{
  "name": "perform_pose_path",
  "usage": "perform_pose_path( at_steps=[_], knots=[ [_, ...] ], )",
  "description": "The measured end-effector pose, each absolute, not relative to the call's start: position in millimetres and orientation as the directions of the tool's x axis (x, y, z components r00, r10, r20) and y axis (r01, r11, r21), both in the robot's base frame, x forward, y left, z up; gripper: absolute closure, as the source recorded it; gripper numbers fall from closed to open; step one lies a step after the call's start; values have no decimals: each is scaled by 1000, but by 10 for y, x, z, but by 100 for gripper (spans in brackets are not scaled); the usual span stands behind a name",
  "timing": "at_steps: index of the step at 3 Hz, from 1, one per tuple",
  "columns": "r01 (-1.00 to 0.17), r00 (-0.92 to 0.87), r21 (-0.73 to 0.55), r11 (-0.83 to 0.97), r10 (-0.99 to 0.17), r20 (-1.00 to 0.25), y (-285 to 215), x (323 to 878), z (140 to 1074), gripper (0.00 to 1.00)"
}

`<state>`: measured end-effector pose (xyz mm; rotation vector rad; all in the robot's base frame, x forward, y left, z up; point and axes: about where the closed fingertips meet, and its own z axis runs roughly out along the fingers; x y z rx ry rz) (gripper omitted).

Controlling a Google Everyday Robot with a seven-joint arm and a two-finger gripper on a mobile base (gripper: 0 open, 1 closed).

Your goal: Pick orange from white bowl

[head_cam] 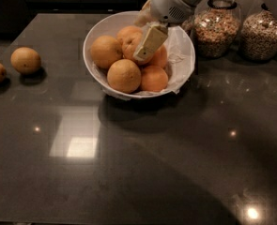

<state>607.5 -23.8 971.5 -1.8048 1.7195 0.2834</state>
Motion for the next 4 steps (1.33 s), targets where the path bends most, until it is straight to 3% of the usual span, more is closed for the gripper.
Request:
perform_pose_path(
  at_steps=[4],
  knots=[
    [-969,81,-239,66,-827,-556,-298,6295,9426,32]
  ],
)
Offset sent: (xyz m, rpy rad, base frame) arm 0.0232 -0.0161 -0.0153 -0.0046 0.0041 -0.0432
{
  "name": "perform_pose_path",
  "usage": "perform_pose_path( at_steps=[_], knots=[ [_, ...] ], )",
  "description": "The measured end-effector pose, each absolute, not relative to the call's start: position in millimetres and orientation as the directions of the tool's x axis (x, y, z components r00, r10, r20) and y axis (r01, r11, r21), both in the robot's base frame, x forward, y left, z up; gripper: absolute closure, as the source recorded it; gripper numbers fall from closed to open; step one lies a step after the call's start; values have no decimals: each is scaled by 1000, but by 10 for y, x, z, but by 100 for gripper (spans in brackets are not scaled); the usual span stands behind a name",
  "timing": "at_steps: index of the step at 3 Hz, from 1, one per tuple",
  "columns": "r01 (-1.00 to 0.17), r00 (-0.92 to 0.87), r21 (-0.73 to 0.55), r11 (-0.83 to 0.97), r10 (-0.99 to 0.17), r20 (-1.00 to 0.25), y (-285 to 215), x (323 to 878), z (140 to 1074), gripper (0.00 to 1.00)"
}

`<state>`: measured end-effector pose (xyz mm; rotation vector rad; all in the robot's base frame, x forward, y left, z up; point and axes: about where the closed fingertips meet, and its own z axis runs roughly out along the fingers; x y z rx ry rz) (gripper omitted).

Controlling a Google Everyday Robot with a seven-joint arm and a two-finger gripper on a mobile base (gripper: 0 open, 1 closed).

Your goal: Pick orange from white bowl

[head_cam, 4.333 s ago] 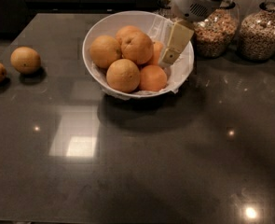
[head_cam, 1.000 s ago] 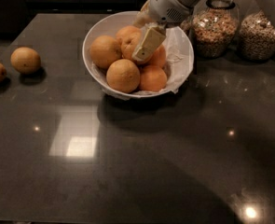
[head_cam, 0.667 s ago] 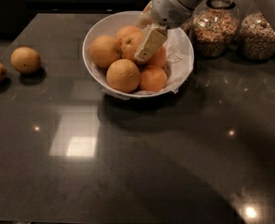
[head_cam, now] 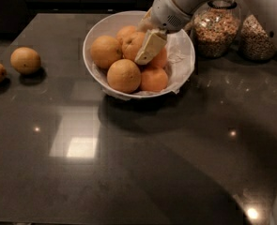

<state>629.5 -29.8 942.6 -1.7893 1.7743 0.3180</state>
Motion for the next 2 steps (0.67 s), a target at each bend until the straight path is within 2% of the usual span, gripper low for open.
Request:
perform_pose_path(
  at_steps=[2],
  knots=[
    [-975,67,-211,64,-825,-561,-265,6323,9389,36]
  ],
)
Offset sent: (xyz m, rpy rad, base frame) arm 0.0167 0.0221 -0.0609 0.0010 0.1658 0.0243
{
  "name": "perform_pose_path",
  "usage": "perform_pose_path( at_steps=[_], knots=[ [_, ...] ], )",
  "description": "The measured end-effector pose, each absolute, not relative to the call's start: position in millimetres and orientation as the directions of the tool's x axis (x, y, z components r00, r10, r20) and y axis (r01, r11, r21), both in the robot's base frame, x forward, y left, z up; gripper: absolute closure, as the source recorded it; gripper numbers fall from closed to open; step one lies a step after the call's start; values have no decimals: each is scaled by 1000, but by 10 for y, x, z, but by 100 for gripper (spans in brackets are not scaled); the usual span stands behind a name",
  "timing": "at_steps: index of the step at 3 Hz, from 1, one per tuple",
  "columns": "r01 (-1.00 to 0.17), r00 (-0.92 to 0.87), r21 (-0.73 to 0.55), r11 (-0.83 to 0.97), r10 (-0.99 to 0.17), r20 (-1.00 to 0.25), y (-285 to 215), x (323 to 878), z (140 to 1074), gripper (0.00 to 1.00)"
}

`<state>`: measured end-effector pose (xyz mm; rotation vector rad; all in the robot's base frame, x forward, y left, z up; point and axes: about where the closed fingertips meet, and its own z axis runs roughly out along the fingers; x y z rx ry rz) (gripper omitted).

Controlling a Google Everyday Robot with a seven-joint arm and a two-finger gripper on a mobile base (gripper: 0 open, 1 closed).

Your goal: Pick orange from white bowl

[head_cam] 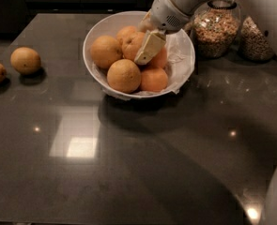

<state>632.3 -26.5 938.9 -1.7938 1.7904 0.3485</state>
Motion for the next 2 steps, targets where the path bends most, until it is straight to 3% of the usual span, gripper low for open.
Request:
perform_pose_path(
  at_steps=[2],
  knots=[
    [-975,67,-211,64,-825,-561,-265,6323,9389,78]
  ],
)
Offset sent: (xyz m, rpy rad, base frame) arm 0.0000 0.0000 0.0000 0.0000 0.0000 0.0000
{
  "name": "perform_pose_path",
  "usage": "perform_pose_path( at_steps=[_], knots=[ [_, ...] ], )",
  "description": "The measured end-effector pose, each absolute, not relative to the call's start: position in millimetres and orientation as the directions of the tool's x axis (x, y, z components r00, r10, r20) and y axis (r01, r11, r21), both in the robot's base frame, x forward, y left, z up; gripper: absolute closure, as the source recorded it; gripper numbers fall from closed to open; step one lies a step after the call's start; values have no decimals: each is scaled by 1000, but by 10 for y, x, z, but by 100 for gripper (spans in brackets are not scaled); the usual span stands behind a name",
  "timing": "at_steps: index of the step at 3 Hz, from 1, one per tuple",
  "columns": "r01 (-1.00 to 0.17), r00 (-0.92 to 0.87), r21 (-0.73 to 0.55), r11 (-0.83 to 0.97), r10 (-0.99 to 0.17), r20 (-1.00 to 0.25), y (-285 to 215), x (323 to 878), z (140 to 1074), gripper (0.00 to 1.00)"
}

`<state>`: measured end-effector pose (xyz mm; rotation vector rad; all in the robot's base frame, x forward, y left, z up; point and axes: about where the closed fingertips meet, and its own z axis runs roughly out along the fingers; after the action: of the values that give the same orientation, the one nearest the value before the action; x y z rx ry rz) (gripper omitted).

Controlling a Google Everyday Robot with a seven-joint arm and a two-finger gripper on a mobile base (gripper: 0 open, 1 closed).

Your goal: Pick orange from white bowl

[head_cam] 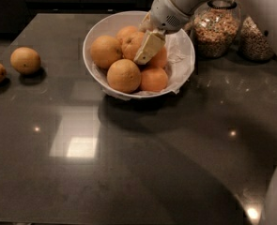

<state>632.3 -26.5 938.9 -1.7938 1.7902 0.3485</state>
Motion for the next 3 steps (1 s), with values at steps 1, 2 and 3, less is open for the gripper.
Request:
perform_pose_path(
  at_steps=[1,2,3],
  knots=[
    [-975,68,-212,64,-824,-562,-262,6323,9394,99],
    [-977,62,-199,71,-805,-590,-296,6311,9386,100],
    [-966,86,-243,90,-773,-629,-410,6262,9667,100]
  ],
)
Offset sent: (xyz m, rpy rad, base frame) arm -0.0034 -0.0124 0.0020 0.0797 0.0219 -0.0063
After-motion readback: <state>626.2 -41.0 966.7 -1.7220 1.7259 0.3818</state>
